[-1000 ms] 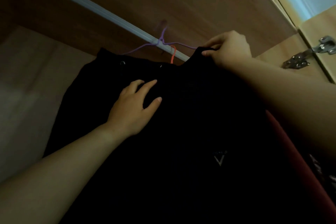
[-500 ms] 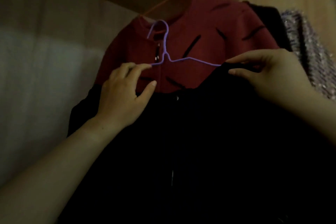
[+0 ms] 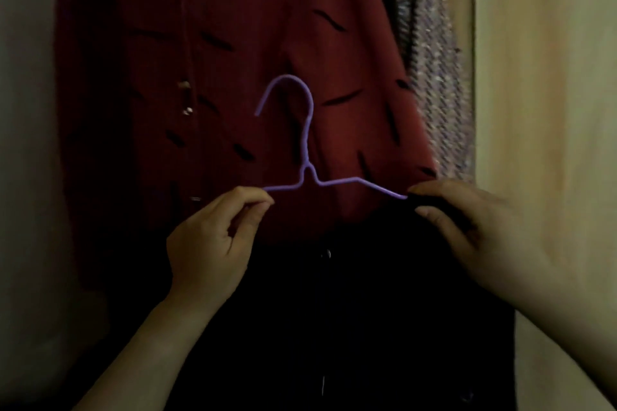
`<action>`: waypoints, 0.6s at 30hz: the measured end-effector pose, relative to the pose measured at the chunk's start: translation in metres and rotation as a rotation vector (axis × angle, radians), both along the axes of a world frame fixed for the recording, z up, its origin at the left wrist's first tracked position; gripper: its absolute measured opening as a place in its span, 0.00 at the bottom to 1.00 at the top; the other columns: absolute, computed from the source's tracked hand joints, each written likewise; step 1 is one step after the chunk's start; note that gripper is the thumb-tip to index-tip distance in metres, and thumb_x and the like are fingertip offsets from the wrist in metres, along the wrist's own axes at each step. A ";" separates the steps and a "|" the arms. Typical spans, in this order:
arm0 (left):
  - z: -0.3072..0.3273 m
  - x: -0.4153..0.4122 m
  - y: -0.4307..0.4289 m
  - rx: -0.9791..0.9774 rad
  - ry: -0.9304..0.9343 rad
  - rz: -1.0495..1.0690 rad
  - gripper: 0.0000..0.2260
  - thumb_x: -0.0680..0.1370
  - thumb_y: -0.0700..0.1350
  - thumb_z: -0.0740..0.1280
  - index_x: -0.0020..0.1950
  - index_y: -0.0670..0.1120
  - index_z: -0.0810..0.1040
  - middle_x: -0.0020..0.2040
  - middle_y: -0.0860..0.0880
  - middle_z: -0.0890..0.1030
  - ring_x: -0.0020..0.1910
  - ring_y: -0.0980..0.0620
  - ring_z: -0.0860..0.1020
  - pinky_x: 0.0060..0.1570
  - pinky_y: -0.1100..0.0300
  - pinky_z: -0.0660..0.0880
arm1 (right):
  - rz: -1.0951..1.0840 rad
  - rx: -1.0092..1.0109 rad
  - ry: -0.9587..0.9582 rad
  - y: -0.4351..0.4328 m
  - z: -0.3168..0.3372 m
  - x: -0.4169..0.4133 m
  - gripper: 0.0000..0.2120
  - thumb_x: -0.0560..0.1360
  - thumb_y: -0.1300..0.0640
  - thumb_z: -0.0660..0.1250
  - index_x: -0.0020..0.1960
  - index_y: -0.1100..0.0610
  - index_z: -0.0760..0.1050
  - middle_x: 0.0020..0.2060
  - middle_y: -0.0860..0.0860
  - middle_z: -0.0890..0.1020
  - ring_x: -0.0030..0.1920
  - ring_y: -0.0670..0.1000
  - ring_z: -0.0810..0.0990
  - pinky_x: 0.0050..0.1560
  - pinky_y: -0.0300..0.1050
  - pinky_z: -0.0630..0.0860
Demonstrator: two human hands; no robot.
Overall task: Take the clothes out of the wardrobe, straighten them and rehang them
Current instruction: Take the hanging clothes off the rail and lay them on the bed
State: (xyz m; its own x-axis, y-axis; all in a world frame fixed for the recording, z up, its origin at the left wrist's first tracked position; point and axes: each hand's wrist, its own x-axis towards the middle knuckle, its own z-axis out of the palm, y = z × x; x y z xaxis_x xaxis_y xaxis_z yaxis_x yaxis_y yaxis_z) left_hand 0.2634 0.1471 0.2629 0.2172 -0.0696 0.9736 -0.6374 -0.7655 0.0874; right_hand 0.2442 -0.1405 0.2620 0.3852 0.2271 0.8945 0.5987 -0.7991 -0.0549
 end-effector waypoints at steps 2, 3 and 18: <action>-0.012 -0.018 -0.025 0.022 0.018 -0.056 0.07 0.78 0.55 0.59 0.51 0.58 0.75 0.37 0.69 0.74 0.40 0.66 0.76 0.34 0.73 0.69 | -0.008 0.063 0.021 -0.024 -0.020 -0.027 0.12 0.77 0.51 0.59 0.57 0.51 0.77 0.48 0.41 0.78 0.48 0.38 0.76 0.51 0.26 0.67; -0.016 -0.027 -0.038 0.036 0.025 -0.085 0.07 0.78 0.55 0.59 0.51 0.58 0.74 0.37 0.68 0.74 0.39 0.64 0.77 0.32 0.71 0.70 | -0.024 0.094 0.020 -0.037 -0.028 -0.043 0.12 0.76 0.51 0.60 0.56 0.51 0.77 0.47 0.42 0.78 0.47 0.39 0.77 0.49 0.27 0.69; -0.084 -0.225 -0.377 0.106 0.235 -0.656 0.06 0.77 0.51 0.63 0.53 0.55 0.76 0.37 0.56 0.80 0.38 0.50 0.81 0.38 0.52 0.76 | -0.703 0.365 -0.004 -0.307 -0.125 -0.379 0.10 0.75 0.54 0.65 0.53 0.54 0.81 0.44 0.48 0.74 0.45 0.41 0.72 0.50 0.25 0.65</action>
